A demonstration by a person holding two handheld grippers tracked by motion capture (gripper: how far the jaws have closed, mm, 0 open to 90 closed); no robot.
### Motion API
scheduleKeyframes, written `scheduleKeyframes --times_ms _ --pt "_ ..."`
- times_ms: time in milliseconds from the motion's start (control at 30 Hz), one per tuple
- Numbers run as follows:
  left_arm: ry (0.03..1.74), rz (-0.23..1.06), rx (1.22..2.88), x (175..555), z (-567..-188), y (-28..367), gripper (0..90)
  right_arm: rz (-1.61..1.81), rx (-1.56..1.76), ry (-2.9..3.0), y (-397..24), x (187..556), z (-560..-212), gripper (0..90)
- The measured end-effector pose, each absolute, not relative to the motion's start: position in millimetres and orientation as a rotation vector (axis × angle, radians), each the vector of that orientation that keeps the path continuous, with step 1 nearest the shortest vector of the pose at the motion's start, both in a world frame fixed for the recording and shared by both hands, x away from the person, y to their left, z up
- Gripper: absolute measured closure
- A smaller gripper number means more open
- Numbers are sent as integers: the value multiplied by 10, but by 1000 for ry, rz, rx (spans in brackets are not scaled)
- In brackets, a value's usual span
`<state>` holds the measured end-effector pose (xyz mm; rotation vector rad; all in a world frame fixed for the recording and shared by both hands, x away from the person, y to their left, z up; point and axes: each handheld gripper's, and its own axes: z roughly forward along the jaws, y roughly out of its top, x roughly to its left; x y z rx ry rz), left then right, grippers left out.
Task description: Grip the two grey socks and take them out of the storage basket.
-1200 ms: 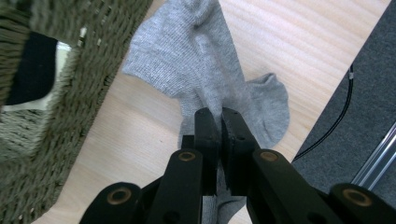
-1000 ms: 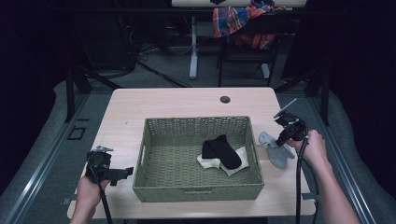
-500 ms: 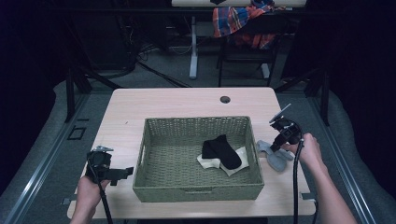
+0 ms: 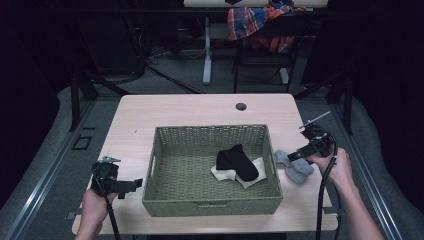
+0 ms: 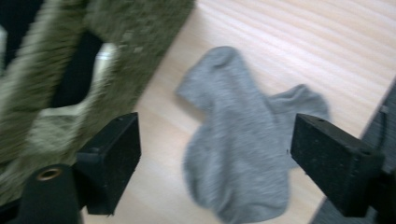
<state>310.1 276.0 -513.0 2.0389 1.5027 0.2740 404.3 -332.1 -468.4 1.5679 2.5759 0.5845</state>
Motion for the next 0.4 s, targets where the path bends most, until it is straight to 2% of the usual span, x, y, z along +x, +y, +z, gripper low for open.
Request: scheduleKeyframes --times_ms 67,133,267,400 --pt "1503 276 2040 3102 -5129 2760 0 642 1564 2571 -3333 3953 -4671 135" --pt "1506 276 2040 3104 -5130 2758 0 658 1556 2571 -3323 3849 -4676 70" --pt "1509 278 2039 3106 -5132 2758 0 627 1522 2596 -3316 3679 -4704 9" --pt "1516 283 2036 3113 -5137 2754 0 571 1492 2623 -3332 3541 -4749 0"
